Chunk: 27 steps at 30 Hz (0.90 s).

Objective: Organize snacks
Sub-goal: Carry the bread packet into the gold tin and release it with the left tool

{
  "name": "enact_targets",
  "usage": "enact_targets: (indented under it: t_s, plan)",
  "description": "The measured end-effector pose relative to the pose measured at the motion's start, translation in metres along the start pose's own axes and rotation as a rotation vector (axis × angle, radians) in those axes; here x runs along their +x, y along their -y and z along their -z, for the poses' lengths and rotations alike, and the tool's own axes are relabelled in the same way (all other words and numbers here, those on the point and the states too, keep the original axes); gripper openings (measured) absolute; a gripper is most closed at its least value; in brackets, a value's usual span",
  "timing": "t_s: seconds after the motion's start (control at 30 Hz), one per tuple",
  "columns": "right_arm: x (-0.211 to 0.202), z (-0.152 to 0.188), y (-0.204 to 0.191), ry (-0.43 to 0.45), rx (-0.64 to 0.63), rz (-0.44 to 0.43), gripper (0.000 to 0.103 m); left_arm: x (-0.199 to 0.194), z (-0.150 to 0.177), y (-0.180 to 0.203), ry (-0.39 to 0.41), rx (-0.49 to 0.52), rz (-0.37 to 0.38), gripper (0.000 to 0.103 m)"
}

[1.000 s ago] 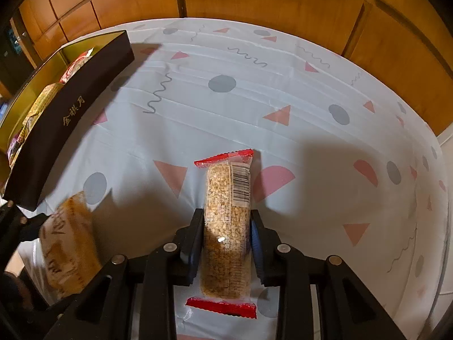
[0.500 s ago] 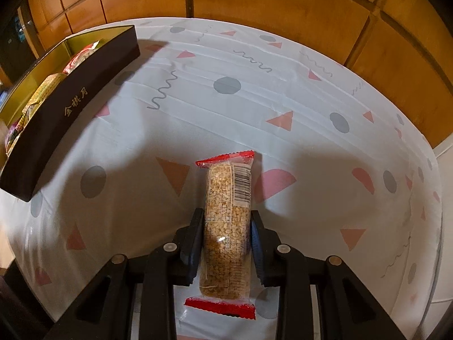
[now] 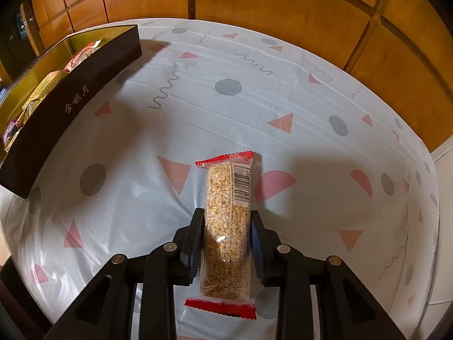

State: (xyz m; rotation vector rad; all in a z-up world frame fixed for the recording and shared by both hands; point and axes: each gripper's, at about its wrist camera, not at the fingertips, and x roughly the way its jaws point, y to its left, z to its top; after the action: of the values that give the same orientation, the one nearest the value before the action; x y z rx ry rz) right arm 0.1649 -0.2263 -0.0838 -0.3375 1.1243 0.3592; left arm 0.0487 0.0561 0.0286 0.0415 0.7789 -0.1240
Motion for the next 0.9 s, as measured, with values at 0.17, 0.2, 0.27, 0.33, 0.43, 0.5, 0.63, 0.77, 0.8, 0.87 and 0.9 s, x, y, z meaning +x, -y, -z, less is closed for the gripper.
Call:
enact_targets:
  t_s: [0.17,0.2,0.27,0.33,0.43,0.5,0.63,0.77,0.8,0.87,0.9]
  plan:
    - [0.000,0.000,0.000,0.004,-0.007,0.004,0.031,0.002,0.004,-0.016,-0.013,-0.020,-0.029,0.061]
    - [-0.001,0.001,0.000,0.005,-0.007,0.005,0.031,0.002,0.004,-0.020,-0.016,-0.024,-0.030,0.061]
    - [-0.001,0.001,0.000,0.007,-0.008,0.006,0.031,0.002,0.004,-0.033,-0.023,-0.043,-0.037,0.061]
    - [-0.002,0.001,-0.001,0.008,-0.010,0.010,0.031,-0.001,0.005,-0.054,-0.030,-0.080,-0.060,0.061]
    - [-0.002,0.002,-0.001,0.008,-0.011,0.011,0.031,-0.006,0.009,-0.095,-0.039,-0.165,-0.110,0.061]
    - [-0.002,0.001,-0.001,0.008,-0.015,0.016,0.031,-0.009,0.013,-0.117,-0.045,-0.218,-0.135,0.061]
    - [-0.002,0.001,-0.002,0.007,-0.018,0.024,0.031,-0.011,0.023,-0.148,-0.067,-0.310,-0.127,0.061]
    - [-0.002,0.001,-0.003,0.006,-0.022,0.028,0.031,0.000,0.027,-0.149,-0.094,-0.337,-0.101,0.061]
    - [-0.002,0.001,-0.003,0.006,-0.019,0.028,0.031,0.005,0.025,-0.144,-0.097,-0.329,-0.086,0.061]
    - [-0.002,0.000,-0.003,0.006,-0.019,0.029,0.031,0.013,0.017,-0.136,-0.093,-0.314,-0.072,0.061]
    - [-0.002,0.000,-0.003,0.005,-0.019,0.029,0.031,0.018,0.012,-0.130,-0.089,-0.303,-0.066,0.061]
